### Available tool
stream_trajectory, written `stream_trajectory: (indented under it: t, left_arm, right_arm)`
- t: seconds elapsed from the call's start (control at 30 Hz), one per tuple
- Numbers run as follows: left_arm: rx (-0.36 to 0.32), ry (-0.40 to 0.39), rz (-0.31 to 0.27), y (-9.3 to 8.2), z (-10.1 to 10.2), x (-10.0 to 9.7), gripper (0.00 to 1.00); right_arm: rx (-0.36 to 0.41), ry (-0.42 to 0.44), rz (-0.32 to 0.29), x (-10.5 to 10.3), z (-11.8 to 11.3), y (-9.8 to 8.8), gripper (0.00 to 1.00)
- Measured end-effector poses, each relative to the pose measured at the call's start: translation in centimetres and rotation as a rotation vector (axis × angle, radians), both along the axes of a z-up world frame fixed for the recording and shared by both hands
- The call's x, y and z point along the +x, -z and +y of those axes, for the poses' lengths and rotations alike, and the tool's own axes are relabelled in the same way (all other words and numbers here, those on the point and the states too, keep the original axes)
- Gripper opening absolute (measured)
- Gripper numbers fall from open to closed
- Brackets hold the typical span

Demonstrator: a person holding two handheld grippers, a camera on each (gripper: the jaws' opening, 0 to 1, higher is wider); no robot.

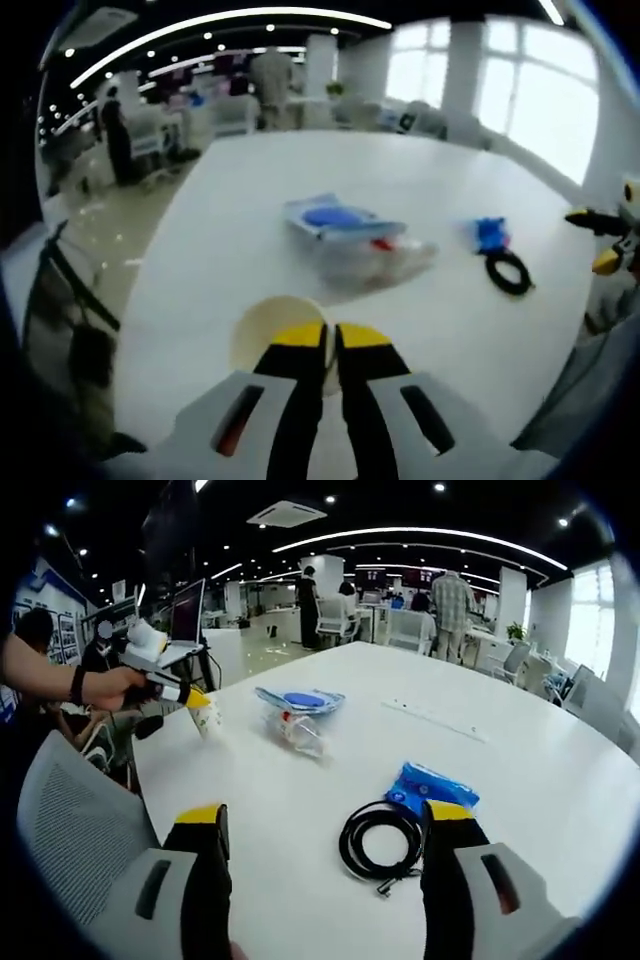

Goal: Arrange the tabletop items into an orderly group along one side of the table until the central work area is clear of visible clutter.

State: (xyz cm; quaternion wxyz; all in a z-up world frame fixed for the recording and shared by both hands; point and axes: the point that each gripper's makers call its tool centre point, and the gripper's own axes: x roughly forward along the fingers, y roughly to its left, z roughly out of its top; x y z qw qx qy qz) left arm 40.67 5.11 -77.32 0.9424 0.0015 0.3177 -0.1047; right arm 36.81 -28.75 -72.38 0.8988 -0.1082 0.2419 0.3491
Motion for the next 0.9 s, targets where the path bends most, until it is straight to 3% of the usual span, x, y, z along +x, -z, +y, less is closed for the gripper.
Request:
stream_trajectory:
  t: [0.33, 0.9]
  left_arm:
    - [0.043, -0.005, 0.005, 0.9, 0.2, 0.5, 0.01]
    - [0.084, 0.035, 0.005, 1.8, -1.3, 1.4, 0.02]
  right_arm:
    - [0.015, 0.071, 0.018, -1.5, -2.7, 0.5, 0.78]
    - [0.011, 0.115, 0.032, -2.4, -4.0, 1.3, 0.8]
